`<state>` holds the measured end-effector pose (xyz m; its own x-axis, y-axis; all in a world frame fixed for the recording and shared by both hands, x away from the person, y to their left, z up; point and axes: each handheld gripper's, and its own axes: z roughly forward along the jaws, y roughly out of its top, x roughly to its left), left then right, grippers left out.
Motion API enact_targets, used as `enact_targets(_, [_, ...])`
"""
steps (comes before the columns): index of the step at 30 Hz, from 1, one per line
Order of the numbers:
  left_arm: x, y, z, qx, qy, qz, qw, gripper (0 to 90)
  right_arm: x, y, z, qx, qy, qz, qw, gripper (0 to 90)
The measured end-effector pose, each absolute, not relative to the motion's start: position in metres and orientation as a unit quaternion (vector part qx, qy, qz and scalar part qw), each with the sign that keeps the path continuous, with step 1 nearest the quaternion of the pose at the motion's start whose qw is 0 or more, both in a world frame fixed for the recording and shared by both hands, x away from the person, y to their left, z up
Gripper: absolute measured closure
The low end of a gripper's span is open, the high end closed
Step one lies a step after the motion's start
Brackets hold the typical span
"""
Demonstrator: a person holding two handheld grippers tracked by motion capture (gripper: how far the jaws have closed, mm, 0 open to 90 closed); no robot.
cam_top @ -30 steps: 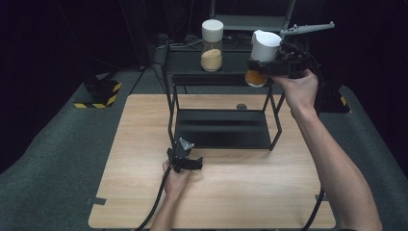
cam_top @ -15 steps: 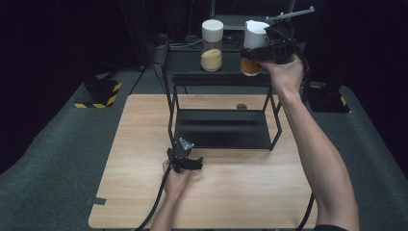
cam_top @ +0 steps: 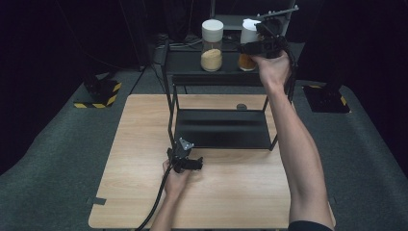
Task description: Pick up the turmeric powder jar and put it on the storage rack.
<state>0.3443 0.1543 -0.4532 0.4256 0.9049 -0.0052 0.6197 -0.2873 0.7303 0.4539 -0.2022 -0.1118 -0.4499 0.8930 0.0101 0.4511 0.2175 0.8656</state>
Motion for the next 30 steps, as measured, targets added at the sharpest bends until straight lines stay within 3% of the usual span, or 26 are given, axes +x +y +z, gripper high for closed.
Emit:
enact_targets(26, [0.344,0.154,-0.453,0.774,0.492,0.211,0.337,4.7,0.463,-0.208,-0.121,0.439,0.750,0.428,0.251,29.7])
enact_targets(29, [0.344,0.154,-0.453,0.774,0.492,0.211,0.337,4.7,0.464,-0.211,-0.121,0.434,0.751,0.432,0.247,27.4])
enact_targets(30, [0.344,0.154,-0.453,0.774,0.492,0.211,0.337,4.7,0.466,-0.217,-0.122,0.434,0.749,0.442,0.234,21.9])
